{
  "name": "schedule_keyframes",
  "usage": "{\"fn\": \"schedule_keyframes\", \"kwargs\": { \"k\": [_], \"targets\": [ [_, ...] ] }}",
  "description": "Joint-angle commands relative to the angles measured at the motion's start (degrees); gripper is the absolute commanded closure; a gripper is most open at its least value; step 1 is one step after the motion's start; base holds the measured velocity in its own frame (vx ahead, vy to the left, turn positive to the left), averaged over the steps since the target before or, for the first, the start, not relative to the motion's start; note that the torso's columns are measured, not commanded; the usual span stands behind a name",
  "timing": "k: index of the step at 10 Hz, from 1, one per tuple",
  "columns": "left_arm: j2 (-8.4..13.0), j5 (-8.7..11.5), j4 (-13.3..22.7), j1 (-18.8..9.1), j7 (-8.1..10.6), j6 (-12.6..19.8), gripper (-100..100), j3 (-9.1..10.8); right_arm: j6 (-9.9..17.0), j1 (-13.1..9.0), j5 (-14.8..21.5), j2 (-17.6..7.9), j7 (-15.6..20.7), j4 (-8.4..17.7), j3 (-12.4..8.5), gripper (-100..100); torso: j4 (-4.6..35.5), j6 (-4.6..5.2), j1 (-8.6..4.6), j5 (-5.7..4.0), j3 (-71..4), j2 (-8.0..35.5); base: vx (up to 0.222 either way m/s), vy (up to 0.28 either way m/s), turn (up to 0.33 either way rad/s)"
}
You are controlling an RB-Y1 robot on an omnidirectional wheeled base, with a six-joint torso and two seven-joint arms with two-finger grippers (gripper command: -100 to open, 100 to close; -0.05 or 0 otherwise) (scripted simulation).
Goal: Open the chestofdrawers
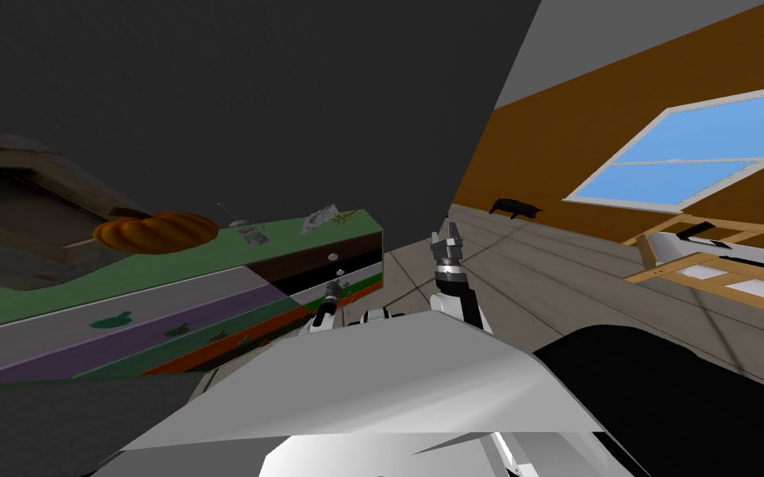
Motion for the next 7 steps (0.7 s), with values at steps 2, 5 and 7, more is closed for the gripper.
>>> {"fn": "schedule_keyframes", "kwargs": {
  "k": [2, 5, 7],
  "targets": [
    [-0.03, -0.08, -0.45, -0.09, 0.07, 0.53, 100, -0.20, 0.00, 0.00, 0.00, 0.00, 0.00, 0.00, 0.00, 0, -0.07, 0.00, -0.09, -0.02, -0.17, -0.29, -0.163, -0.066, 0.016],
    [0.01, 0.03, -0.01, 0.03, -0.03, 0.28, -100, 0.03, -0.01, 0.05, 0.00, -0.02, 0.00, -0.01, -0.02, 0, -0.29, -0.02, 0.26, 0.08, -0.65, -1.05, 0.126, 0.038, -0.019],
    [0.04, 0.12, 0.34, 0.10, -0.12, 0.03, -100, 0.21, -0.01, 0.06, 0.00, -0.02, 0.00, -0.01, -0.02, 0, -0.11, 0.00, 0.10, 0.03, -0.24, -0.39, 0.176, 0.062, -0.022]
  ]
}}
